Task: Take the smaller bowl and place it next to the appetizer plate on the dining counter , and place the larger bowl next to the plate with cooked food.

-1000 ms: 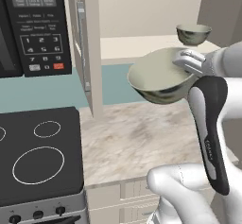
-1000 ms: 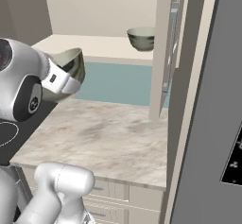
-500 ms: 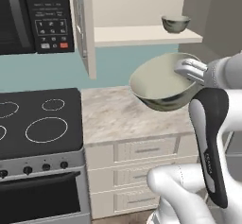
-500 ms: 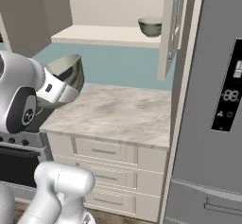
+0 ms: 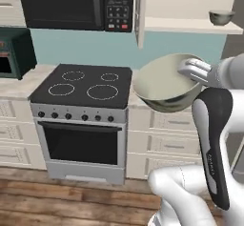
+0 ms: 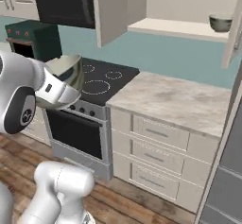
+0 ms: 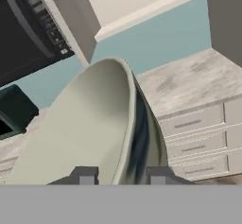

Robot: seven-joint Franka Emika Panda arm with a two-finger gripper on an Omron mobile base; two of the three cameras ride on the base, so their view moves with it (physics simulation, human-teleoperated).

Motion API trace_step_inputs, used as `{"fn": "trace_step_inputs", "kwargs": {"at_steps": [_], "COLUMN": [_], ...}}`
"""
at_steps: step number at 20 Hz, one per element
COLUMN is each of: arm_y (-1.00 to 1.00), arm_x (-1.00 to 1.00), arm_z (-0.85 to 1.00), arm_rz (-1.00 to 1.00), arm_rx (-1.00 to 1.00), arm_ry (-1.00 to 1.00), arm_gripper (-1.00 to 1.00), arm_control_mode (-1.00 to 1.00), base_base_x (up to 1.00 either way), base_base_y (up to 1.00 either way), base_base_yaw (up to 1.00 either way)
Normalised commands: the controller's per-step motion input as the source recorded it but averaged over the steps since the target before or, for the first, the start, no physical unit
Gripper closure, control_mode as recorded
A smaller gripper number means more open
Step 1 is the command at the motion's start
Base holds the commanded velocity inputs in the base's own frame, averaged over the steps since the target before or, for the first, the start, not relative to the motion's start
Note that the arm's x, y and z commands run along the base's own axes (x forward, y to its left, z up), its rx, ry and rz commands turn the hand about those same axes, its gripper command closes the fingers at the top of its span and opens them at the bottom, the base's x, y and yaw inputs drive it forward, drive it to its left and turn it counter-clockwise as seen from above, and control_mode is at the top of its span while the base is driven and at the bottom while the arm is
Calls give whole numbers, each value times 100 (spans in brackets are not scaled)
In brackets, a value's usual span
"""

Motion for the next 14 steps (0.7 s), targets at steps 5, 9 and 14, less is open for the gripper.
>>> {"fn": "trace_step_inputs", "kwargs": {"at_steps": [5, 9, 14], "arm_y": [0, 0, 0], "arm_x": [0, 0, 0], "arm_z": [0, 0, 0], "arm_rz": [0, 0, 0], "arm_rx": [0, 0, 0], "arm_ry": [0, 0, 0], "arm_gripper": [100, 100, 100], "arm_control_mode": [100, 100, 100], "base_base_x": [-68, -64, -47], "base_base_y": [40, 37, 43], "base_base_yaw": [68, 70, 66]}}
